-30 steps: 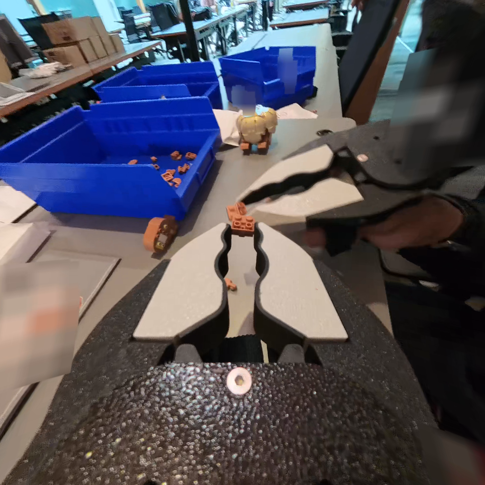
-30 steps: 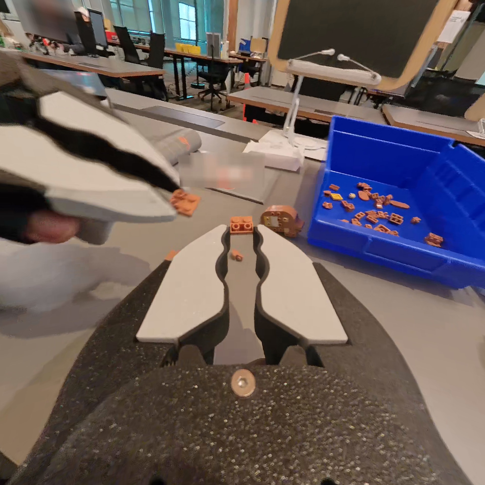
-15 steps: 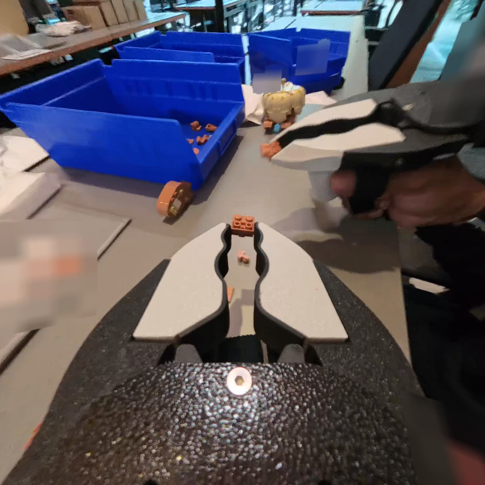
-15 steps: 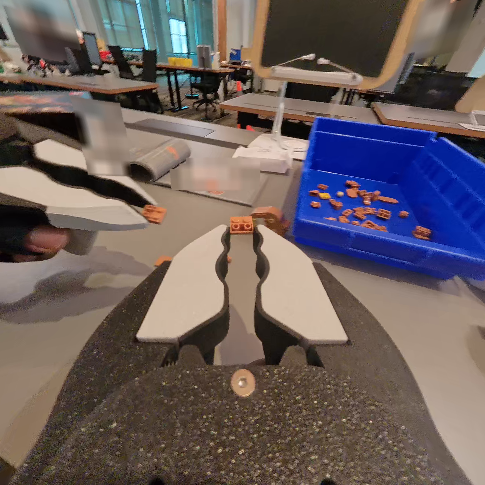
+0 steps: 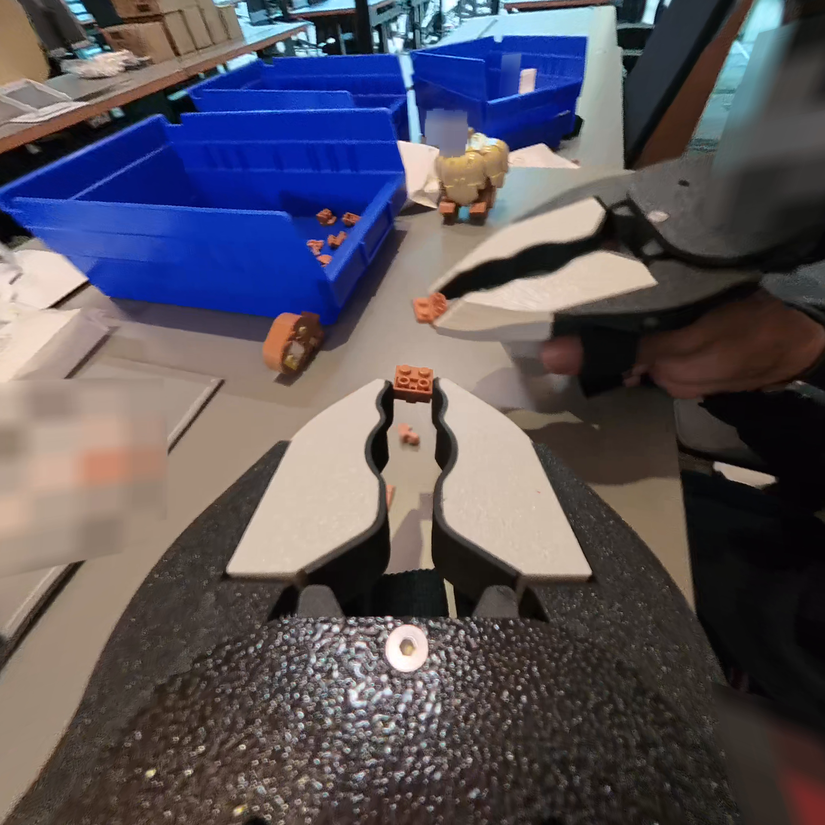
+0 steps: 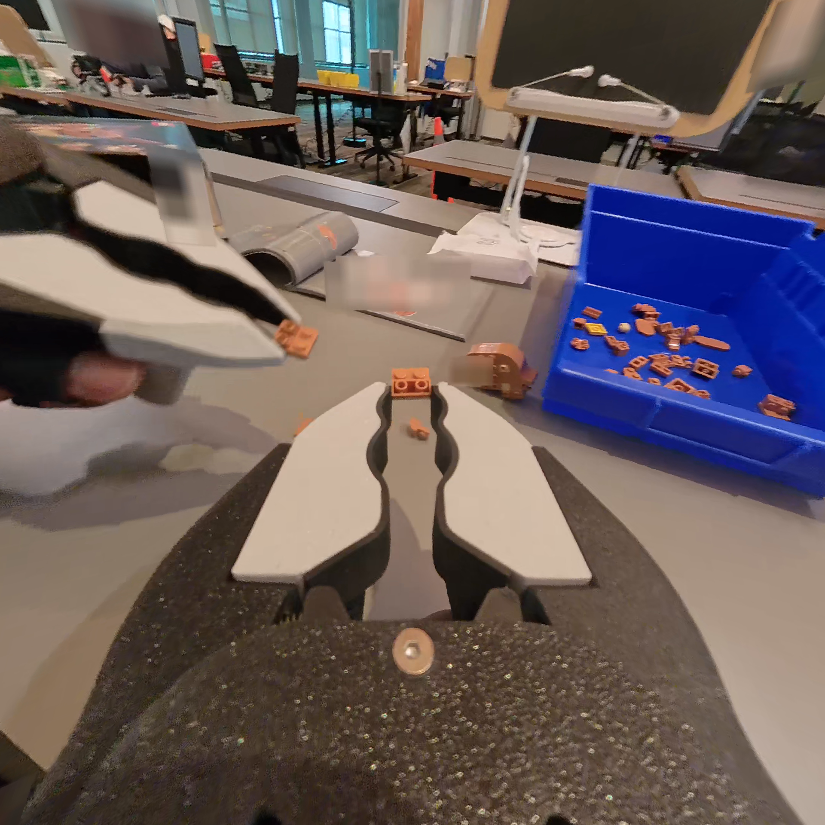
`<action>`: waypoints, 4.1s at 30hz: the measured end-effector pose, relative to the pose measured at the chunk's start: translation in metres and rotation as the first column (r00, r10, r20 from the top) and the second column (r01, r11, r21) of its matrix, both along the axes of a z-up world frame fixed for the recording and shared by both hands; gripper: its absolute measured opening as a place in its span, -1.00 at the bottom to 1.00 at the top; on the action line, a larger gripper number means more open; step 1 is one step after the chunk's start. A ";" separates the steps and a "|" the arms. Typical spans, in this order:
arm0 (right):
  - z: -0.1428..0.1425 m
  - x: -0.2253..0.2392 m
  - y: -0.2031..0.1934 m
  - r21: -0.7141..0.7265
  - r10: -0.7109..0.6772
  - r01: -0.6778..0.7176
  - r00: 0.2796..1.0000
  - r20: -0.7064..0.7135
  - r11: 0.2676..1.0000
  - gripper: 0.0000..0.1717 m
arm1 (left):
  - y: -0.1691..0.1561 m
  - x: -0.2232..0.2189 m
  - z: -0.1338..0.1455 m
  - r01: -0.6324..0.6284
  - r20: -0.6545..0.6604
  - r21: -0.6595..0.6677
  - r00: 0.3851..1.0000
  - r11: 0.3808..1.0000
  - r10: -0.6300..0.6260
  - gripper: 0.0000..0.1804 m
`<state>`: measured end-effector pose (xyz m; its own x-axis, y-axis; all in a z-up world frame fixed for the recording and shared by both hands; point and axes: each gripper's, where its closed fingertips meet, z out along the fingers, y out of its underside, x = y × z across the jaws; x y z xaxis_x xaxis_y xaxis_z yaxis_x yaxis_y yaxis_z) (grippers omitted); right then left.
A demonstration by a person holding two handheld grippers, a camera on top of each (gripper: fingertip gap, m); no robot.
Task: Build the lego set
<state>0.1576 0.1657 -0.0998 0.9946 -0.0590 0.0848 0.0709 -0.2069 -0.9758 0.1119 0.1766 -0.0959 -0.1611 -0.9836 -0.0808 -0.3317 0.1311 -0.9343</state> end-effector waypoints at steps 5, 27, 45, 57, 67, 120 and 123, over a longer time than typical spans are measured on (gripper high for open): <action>0.024 0.007 -0.010 0.063 -0.005 0.006 1.000 -0.012 0.998 -0.81 | 0.000 -0.015 -0.002 0.063 -0.040 -0.036 0.997 0.997 -0.065 -0.82; 0.009 -0.021 -0.017 0.047 0.186 -0.180 0.955 -0.232 0.983 -0.81 | -0.018 -0.024 0.005 0.099 0.045 -0.182 0.995 0.978 -0.092 -0.82; 0.033 0.060 -0.076 0.173 -0.027 0.102 0.920 -0.392 0.980 -0.81 | 0.000 -0.020 0.035 0.121 0.179 -0.508 0.983 0.853 -0.033 -0.82; 0.024 -0.010 -0.021 0.102 0.114 -0.083 0.927 -0.357 0.991 -0.81 | 0.080 -0.032 0.013 -0.173 0.020 -0.556 0.975 0.813 0.221 -0.82; 0.039 -0.052 0.033 0.095 0.208 -0.188 0.925 -0.318 0.978 -0.81 | 0.143 -0.073 0.030 -0.251 0.073 -0.769 0.879 0.588 0.470 -0.82; 0.005 0.043 0.001 0.066 0.125 -0.113 0.966 -0.226 0.991 -0.81 | 0.054 0.016 -0.020 -0.043 0.033 -0.032 0.998 0.999 0.044 -0.82; 0.009 0.048 -0.001 0.098 0.125 -0.103 0.957 -0.263 0.990 -0.81 | 0.061 0.015 -0.015 -0.055 0.066 -0.105 0.996 0.993 0.062 -0.82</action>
